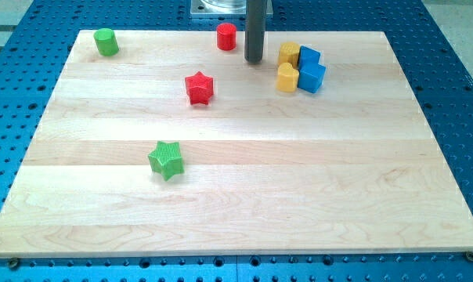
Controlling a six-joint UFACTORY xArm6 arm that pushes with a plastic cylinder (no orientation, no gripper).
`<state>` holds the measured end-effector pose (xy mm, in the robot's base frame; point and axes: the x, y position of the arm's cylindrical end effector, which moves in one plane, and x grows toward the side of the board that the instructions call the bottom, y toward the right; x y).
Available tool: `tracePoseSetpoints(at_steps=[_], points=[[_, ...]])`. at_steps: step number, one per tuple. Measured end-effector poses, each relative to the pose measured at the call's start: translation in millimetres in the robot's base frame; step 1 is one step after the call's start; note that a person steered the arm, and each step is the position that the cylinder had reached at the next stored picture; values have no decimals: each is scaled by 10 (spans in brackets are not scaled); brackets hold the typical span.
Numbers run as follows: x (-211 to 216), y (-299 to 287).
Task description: Push then red star to left side of the board
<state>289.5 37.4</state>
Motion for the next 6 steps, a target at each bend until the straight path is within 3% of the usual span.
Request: tracePoseSetpoints(at_steps=[1, 2, 6], points=[[444, -4], [626, -112], [772, -1857]])
